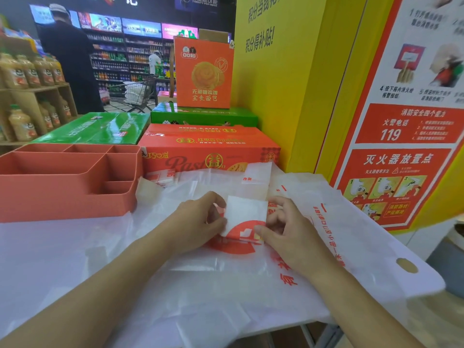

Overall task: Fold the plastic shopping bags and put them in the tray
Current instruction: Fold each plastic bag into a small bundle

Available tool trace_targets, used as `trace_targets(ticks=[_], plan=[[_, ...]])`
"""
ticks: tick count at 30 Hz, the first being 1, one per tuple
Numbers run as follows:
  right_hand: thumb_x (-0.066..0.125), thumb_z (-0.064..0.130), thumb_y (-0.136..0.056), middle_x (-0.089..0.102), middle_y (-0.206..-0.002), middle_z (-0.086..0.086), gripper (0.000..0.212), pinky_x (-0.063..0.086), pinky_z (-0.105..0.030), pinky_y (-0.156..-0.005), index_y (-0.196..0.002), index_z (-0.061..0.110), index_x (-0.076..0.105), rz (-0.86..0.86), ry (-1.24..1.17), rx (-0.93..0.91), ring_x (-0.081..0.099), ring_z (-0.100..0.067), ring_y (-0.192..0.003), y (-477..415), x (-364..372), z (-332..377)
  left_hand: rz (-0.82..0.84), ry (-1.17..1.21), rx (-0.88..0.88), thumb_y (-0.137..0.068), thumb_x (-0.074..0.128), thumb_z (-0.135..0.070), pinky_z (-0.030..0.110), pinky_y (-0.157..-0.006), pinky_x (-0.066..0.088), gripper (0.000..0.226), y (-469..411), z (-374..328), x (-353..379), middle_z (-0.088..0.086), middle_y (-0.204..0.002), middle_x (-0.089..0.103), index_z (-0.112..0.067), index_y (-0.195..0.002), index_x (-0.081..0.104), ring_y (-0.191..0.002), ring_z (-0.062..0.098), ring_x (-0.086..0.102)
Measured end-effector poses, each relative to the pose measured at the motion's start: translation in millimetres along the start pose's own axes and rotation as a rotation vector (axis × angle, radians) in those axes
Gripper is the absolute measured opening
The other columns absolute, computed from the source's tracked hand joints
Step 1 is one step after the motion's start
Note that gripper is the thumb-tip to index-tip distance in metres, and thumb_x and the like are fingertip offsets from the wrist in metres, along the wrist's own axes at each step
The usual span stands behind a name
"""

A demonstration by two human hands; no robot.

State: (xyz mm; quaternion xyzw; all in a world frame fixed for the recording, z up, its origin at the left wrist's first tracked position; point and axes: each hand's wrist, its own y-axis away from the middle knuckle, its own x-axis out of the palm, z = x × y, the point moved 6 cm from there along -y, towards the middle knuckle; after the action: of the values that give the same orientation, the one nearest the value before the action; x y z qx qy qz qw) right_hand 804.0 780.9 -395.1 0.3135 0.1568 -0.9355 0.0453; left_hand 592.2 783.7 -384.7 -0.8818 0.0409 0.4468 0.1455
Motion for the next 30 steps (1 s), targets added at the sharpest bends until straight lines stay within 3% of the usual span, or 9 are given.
trace_targets(ticks=[3,6,10,13,17,21,26,30], plan=[[0.073,0.042,-0.090,0.064,-0.091,0.017,0.066,0.049,-0.036,-0.093,-0.146,0.039,0.039,-0.012,0.139,-0.021,0.056,-0.005,-0.099,-1,2,-1,-0.032,-0.138,0.027,-0.098,0.056,-0.036,0.030,-0.086,0.038,0.017,-1,0,2,-0.016,-0.084,0.068,-0.033,-0.115,0.057,-0.082,-0.001,0.055],[0.068,0.047,-0.092,0.050,-0.110,0.018,0.056,0.044,-0.035,-0.102,-0.143,0.043,0.046,0.015,0.281,-0.031,0.044,-0.008,-0.114,-2,3,2,-0.052,-0.222,0.074,-0.097,0.055,-0.039,0.035,-0.089,0.035,0.020,-4,0,6,-0.016,-0.088,0.063,-0.037,-0.117,0.058,-0.088,0.005,0.051],[0.064,0.044,-0.096,0.044,-0.134,0.024,0.035,0.033,-0.031,-0.109,-0.131,0.042,0.063,0.049,0.357,-0.090,0.032,-0.006,-0.127,0,4,8,-0.056,-0.286,0.182,-0.097,0.057,-0.034,0.037,-0.090,0.033,0.031,-5,-4,10,-0.016,-0.126,0.053,-0.041,-0.127,0.061,-0.114,0.014,0.044],[0.055,0.041,-0.102,0.043,-0.149,0.028,0.033,0.020,-0.027,-0.109,-0.134,0.044,0.061,0.109,0.445,-0.126,0.028,-0.007,-0.133,2,9,13,-0.009,-0.314,0.249,-0.101,0.051,-0.035,0.036,-0.094,0.029,0.032,-4,-5,15,-0.024,-0.146,0.047,-0.044,-0.130,0.060,-0.132,0.011,0.040],[0.049,0.049,-0.102,0.037,-0.155,0.027,0.039,0.018,-0.033,-0.115,-0.141,0.047,0.053,0.167,0.510,-0.096,0.026,-0.009,-0.137,4,11,16,0.038,-0.295,0.227,-0.102,0.045,-0.045,0.035,-0.108,0.024,0.033,-4,-6,19,-0.030,-0.147,0.044,-0.045,-0.134,0.056,-0.139,-0.001,0.034],[0.046,0.059,-0.100,0.030,-0.158,0.029,0.046,0.016,-0.035,-0.116,-0.144,0.049,0.048,0.237,0.543,-0.054,0.022,-0.007,-0.140,5,10,16,0.079,-0.348,0.190,-0.100,0.045,-0.051,0.035,-0.108,0.019,0.038,-6,-2,19,-0.031,-0.147,0.044,-0.046,-0.137,0.050,-0.138,0.001,0.031],[0.046,0.060,-0.099,0.025,-0.160,0.029,0.050,0.016,-0.039,-0.119,-0.148,0.049,0.043,0.345,0.550,-0.011,0.017,-0.008,-0.144,1,7,18,0.115,-0.337,0.155,-0.097,0.046,-0.053,0.032,-0.102,0.017,0.039,-8,0,18,-0.023,-0.131,0.058,-0.047,-0.136,0.047,-0.134,0.004,0.030],[0.057,0.057,-0.094,0.027,-0.157,0.032,0.055,0.017,-0.042,-0.124,-0.147,0.052,0.041,0.464,0.512,-0.001,0.012,-0.005,-0.148,-4,1,13,0.150,-0.274,0.146,-0.091,0.053,-0.057,0.031,-0.104,0.015,0.046,-4,1,15,-0.021,-0.124,0.059,-0.047,-0.136,0.046,-0.130,0.002,0.026]])
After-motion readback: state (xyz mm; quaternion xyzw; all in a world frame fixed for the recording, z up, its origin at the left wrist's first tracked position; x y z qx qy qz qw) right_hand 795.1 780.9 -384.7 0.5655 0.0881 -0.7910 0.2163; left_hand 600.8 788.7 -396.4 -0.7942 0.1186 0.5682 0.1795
